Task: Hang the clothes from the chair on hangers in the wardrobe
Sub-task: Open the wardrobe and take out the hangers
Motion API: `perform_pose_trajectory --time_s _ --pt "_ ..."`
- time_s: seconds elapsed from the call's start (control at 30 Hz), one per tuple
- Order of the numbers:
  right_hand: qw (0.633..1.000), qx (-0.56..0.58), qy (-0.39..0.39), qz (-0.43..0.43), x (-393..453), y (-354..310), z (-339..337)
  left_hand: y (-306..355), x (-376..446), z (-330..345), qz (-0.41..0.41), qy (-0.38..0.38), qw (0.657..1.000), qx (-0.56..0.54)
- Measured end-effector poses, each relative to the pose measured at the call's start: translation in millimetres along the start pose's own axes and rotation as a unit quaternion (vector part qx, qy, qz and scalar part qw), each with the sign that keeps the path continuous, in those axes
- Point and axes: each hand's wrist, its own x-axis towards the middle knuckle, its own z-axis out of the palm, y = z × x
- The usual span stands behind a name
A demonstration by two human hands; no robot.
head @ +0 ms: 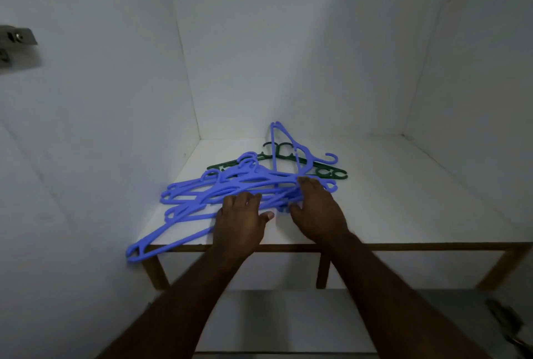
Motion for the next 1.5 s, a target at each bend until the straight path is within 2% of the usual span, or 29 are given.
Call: perform_pose_trajectory --time_s 0.07,0.13,0.33,0.47,0.57,0.73,0.87,0.97,1.07,1.13,1.17,1.2,1.27,1.3,1.37,1.5 --pt "1.000 0.003 0.006 0.006 18 -5 3 -13 12 0 -0.010 -0.037 0.999 0.031" --pt "1.000 0.007 0.005 0.012 32 -11 7 -23 22 1 0.014 -0.052 0.998 0.015" --pt "0.999 -0.022 -0.006 0.042 73 -9 3 -20 46 8 0.118 0.006 0.993 -0.019" --pt "0.991 -0.112 -0.067 0.039 92 3 -8 -17 61 15 0.143 0.021 0.989 -0.010" --pt "0.981 -0.136 -0.134 0.023 107 11 -10 -10 72 16 0.159 0.013 0.987 -0.011" --pt "0.976 -0.133 -0.174 0.002 124 18 -10 -10 79 18 0.066 -0.008 0.998 -0.006" --pt "0.980 -0.100 -0.173 0.016 129 19 -2 -9 69 15 -0.097 -0.010 0.994 -0.052" --pt "0.985 -0.065 -0.159 0.029 130 20 4 -8 64 12 -0.207 0.043 0.968 -0.135" --pt "0.993 0.007 -0.117 0.035 131 21 5 -4 64 9 -0.230 0.142 0.928 -0.256" --pt "0.993 0.069 -0.082 0.053 130 19 4 2 69 7 -0.236 0.157 0.889 -0.360" --pt "0.991 0.092 -0.067 0.063 130 18 4 6 74 5 -0.250 0.143 0.854 -0.432" --pt "0.990 0.107 -0.053 0.073 129 17 4 12 79 2 -0.273 0.121 0.804 -0.514" --pt "0.986 0.138 -0.029 0.092 124 14 4 27 84 -7 -0.325 0.037 0.699 -0.636" --pt "0.983 0.155 -0.018 0.099 122 14 5 35 84 -14 -0.332 -0.014 0.667 -0.667" --pt "0.979 0.176 0.000 0.105 115 15 4 49 87 -21 -0.310 -0.090 0.651 -0.687" --pt "0.969 0.218 0.028 0.109 104 18 6 62 101 -17 -0.286 -0.122 0.678 -0.666"
